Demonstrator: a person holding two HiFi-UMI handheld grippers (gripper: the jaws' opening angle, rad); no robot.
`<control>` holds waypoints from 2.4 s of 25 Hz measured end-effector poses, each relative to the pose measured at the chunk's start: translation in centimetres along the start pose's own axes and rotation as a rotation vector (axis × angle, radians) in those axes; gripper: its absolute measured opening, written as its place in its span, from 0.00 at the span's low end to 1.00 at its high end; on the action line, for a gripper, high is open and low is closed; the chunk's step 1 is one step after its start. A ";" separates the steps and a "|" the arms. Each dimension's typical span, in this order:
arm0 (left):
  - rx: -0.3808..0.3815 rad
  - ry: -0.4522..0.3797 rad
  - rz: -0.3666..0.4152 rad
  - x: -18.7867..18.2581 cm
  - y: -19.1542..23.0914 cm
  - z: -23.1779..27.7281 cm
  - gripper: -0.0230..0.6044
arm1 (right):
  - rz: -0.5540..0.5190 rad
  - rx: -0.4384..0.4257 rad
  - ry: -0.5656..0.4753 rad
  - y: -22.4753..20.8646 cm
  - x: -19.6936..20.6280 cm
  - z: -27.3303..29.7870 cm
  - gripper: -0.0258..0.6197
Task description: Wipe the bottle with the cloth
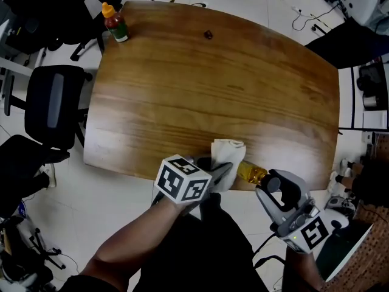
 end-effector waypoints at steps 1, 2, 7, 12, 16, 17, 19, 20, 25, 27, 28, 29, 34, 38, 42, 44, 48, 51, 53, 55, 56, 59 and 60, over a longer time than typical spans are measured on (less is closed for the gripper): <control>-0.032 0.006 0.001 -0.1 0.1 0.2 0.20 | 0.001 0.000 0.003 0.0 0.1 0.0 0.27; -0.061 0.013 -0.007 -0.1 0.2 0.4 0.20 | -0.002 -0.001 0.004 -0.1 0.2 -0.1 0.27; -0.131 0.069 -0.041 -0.4 1.1 1.2 0.20 | 0.002 -0.012 0.012 0.1 0.5 0.1 0.27; -0.128 0.131 -0.071 -0.4 1.6 1.9 0.20 | 0.055 -0.036 0.002 0.2 1.2 0.0 0.28; -0.095 0.159 -0.070 -0.6 1.6 1.7 0.20 | 0.035 -0.007 -0.018 0.2 1.0 0.2 0.28; -0.087 0.155 -0.075 -0.6 1.6 1.4 0.20 | 0.028 -0.006 -0.019 0.3 1.0 0.2 0.28; -0.068 0.118 -0.087 -1.2 1.3 0.4 0.20 | 0.015 -0.019 -0.017 0.6 0.9 0.1 0.28; -0.054 0.090 -0.081 -1.8 1.0 -0.1 0.20 | 0.007 -0.030 -0.022 0.6 0.8 0.1 0.28; 0.043 0.038 0.063 -4.5 -2.2 -1.7 0.20 | -0.034 -0.121 -0.056 0.9 0.1 -0.1 0.27; 0.064 0.072 0.141 -5.3 -3.5 -1.6 0.20 | -0.052 -0.168 -0.056 0.7 0.1 0.0 0.27; 0.071 0.088 0.170 -5.7 -3.9 -1.5 0.20 | -0.056 -0.185 -0.057 0.5 0.2 0.0 0.27; 0.082 0.098 0.190 -6.1 -4.3 -1.3 0.20 | -0.060 -0.201 -0.055 0.4 0.2 0.1 0.27; 0.257 0.082 0.181 -9.8 -7.7 -0.9 0.20 | -0.023 -0.188 -0.023 0.5 0.6 -0.2 0.27; 0.367 0.175 0.157 -10.9 -9.5 0.3 0.20 | -0.025 -0.151 0.027 1.1 1.0 -0.5 0.27; 0.451 0.312 0.189 -9.9 -10.0 2.1 0.20 | -0.054 -0.169 0.027 1.0 0.9 -0.3 0.27; 0.502 0.391 0.177 -9.1 -10.0 3.0 0.20 | -0.043 -0.163 0.027 1.1 1.0 -0.4 0.27; 0.459 0.536 0.239 -6.8 -8.2 5.0 0.20 | -0.026 -0.141 0.017 1.1 1.0 -0.2 0.27; 0.377 0.607 0.352 -4.5 -6.4 6.1 0.20 | -0.025 -0.134 0.014 1.0 0.9 -0.2 0.27; 0.366 0.593 0.338 -4.2 -5.7 6.4 0.20 | -0.023 -0.128 0.010 0.9 0.8 -0.2 0.27; 0.359 0.579 0.319 -4.1 -5.1 6.7 0.20 | -0.020 -0.119 0.006 1.0 0.8 -0.2 0.27; 0.352 0.577 0.313 -3.9 -4.9 6.9 0.20 | -0.018 -0.115 0.004 1.1 0.8 -0.2 0.27; 0.303 0.577 0.310 -3.8 -3.9 7.5 0.20 | -0.020 -0.110 -0.001 1.2 0.8 -0.1 0.27; 0.287 0.575 0.312 -3.8 -3.6 7.7 0.20 | -0.020 -0.109 -0.004 1.3 0.8 0.0 0.27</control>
Point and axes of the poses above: the fingertips, and each gripper's own axes: z forward along the fingers, y to its left, x out of its underside, the point moved 5 cm from there along -z, backward along the fingers, and after that the axes turned 14 degrees about -z, right-handed, at the moved point
